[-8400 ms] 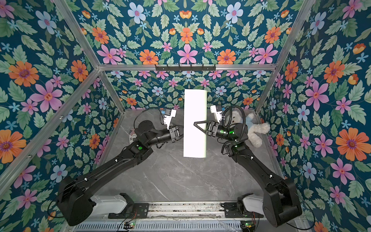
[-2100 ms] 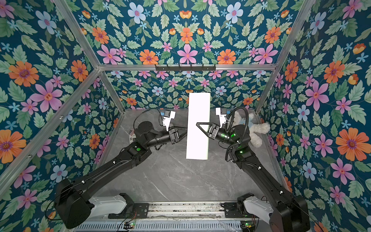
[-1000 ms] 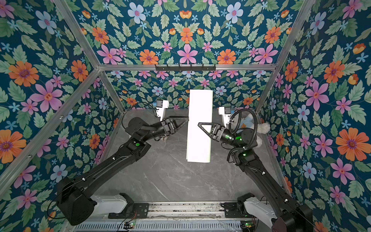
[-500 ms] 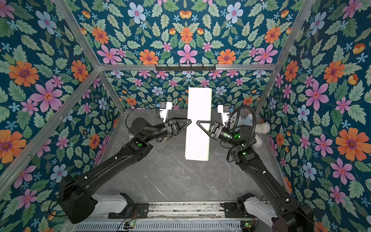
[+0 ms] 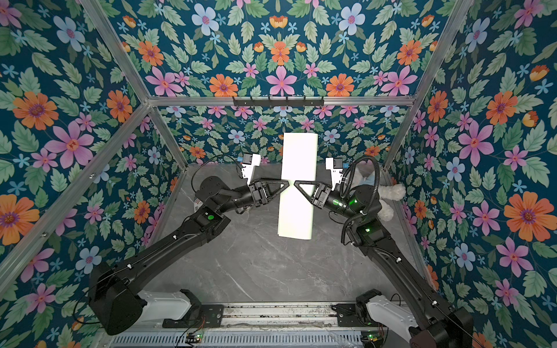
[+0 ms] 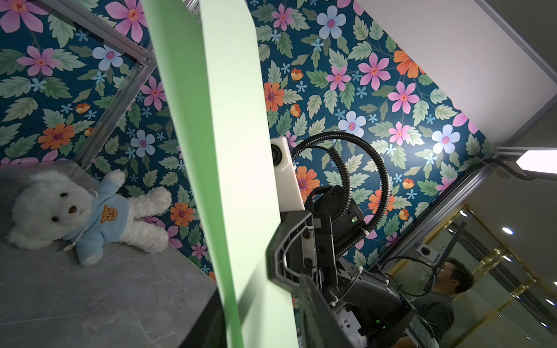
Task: Fold the rectangular paper in half along the long edge
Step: Fold the paper.
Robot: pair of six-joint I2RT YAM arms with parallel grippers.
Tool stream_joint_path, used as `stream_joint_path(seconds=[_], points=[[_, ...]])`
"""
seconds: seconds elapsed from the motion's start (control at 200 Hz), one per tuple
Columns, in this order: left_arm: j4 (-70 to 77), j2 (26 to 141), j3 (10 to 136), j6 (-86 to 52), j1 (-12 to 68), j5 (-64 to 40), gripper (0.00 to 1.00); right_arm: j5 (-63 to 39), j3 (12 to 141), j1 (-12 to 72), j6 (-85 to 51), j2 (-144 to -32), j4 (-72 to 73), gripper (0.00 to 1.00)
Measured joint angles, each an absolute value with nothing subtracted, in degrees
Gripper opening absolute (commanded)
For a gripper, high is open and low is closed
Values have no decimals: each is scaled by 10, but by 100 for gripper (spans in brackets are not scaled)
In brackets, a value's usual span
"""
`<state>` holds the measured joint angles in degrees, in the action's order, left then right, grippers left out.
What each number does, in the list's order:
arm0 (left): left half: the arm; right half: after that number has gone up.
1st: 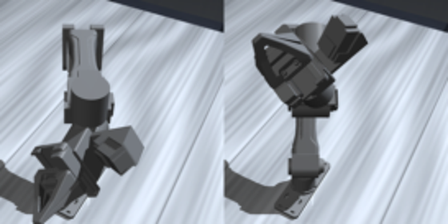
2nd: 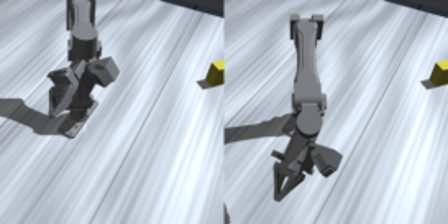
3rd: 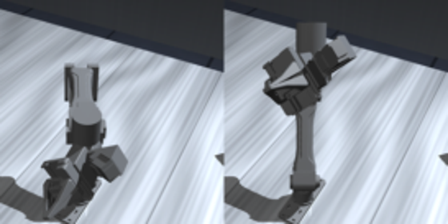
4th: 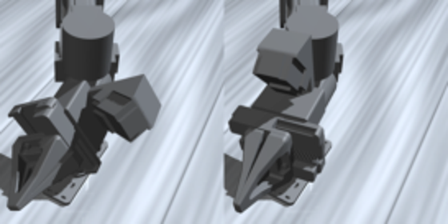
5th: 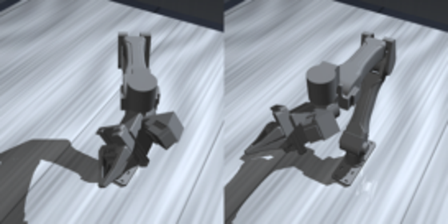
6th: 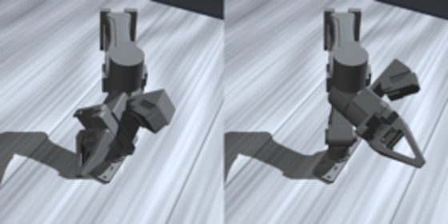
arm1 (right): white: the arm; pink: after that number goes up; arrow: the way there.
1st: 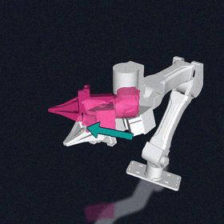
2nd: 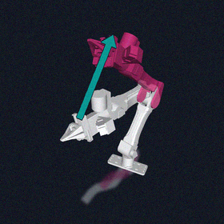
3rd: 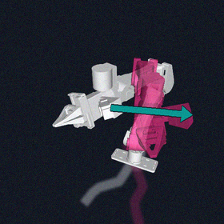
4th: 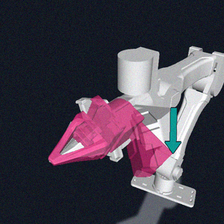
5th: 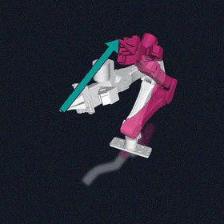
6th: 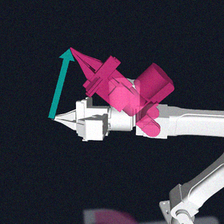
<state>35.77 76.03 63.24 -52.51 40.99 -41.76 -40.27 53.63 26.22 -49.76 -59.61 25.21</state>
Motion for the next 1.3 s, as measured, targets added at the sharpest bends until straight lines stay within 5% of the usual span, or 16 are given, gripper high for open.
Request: stream_joint_path(seconds=[0.83, 1.305], points=[[355, 772, 633, -523, 414, -418, 28, -366, 555, 276, -455, -590, 194, 25], [342, 773, 632, -521, 414, -418, 14, -360, 555, 279, -449, -583, 189, 32]])
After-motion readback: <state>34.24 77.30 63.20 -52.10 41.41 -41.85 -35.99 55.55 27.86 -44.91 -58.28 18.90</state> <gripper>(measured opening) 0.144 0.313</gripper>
